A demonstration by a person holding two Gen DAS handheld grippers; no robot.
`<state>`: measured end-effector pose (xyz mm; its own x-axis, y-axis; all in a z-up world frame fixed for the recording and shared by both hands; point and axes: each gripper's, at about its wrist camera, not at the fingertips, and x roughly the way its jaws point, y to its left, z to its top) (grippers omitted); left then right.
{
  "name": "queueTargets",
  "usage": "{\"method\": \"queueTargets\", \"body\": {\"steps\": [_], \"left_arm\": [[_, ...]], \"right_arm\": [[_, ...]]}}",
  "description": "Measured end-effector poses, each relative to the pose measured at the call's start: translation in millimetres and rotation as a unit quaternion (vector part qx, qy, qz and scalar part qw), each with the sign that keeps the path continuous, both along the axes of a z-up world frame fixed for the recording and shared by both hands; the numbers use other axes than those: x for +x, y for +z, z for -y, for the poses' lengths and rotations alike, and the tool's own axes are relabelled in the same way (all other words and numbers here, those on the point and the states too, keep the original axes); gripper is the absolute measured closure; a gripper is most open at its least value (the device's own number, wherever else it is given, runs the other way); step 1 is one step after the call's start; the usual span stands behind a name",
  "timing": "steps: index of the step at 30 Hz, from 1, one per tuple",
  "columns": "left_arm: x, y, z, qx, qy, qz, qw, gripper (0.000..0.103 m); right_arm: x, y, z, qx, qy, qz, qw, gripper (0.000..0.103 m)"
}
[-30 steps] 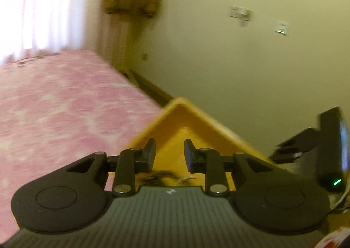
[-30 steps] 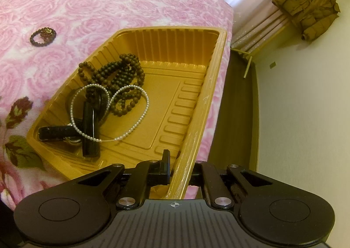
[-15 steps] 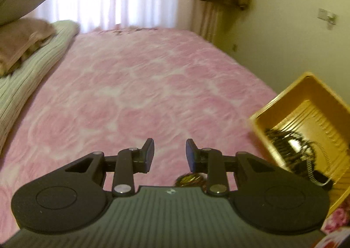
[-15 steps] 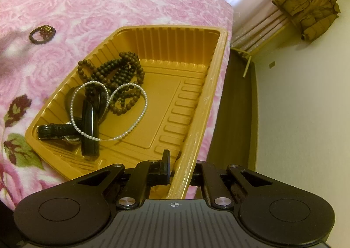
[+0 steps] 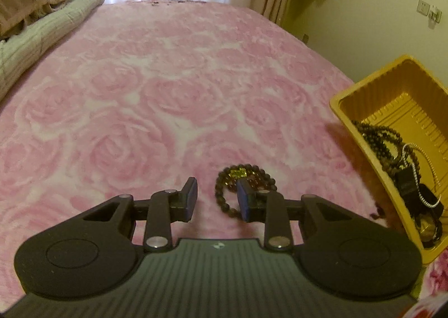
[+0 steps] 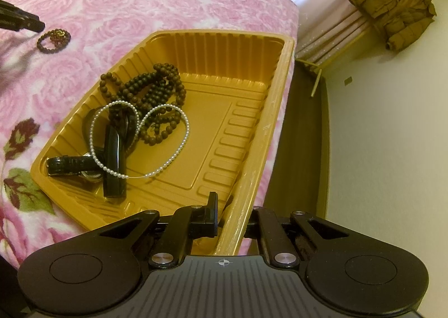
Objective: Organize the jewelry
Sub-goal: 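Grasp the brown bead bracelet with the left gripper and lift it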
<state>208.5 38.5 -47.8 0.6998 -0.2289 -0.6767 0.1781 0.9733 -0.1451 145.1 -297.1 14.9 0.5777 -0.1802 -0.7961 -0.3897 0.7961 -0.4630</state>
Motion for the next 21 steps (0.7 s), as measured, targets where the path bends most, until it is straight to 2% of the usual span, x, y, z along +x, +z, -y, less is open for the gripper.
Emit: {"method": "queueTargets", "body": {"steps": [10, 11, 12, 16, 21], "left_arm": [[9.4, -20.4, 15.6, 0.029, -0.003, -0.02, 0.9994, 0.088], [10.8, -19.7, 15.7, 0.031, -0.005, -0.024, 0.9992, 0.092], [11.8, -18.8, 15.5, 0.032, -0.006, -0.026, 0.9991, 0.097], [12.9, -10.9, 11.8, 0.033, -0.013, -0.02, 0.9992, 0.097], [9.0, 14.0, 6.4, 0.023, -0.017, 0.006, 0.9996, 0.097]], "right_arm": [[0.2, -1.2, -0.2, 0.0, 0.0, -0.001, 1.0, 0.095], [0.2, -1.2, -0.5, -0.001, 0.0, -0.001, 1.0, 0.095], [0.1, -1.3, -0.7, 0.0, -0.001, -0.001, 1.0, 0.095], [0.3, -1.4, -0.4, 0.0, 0.0, -0.001, 1.0, 0.095], [0.2, -0.9, -0.1, 0.0, 0.0, -0.001, 1.0, 0.095]]}}
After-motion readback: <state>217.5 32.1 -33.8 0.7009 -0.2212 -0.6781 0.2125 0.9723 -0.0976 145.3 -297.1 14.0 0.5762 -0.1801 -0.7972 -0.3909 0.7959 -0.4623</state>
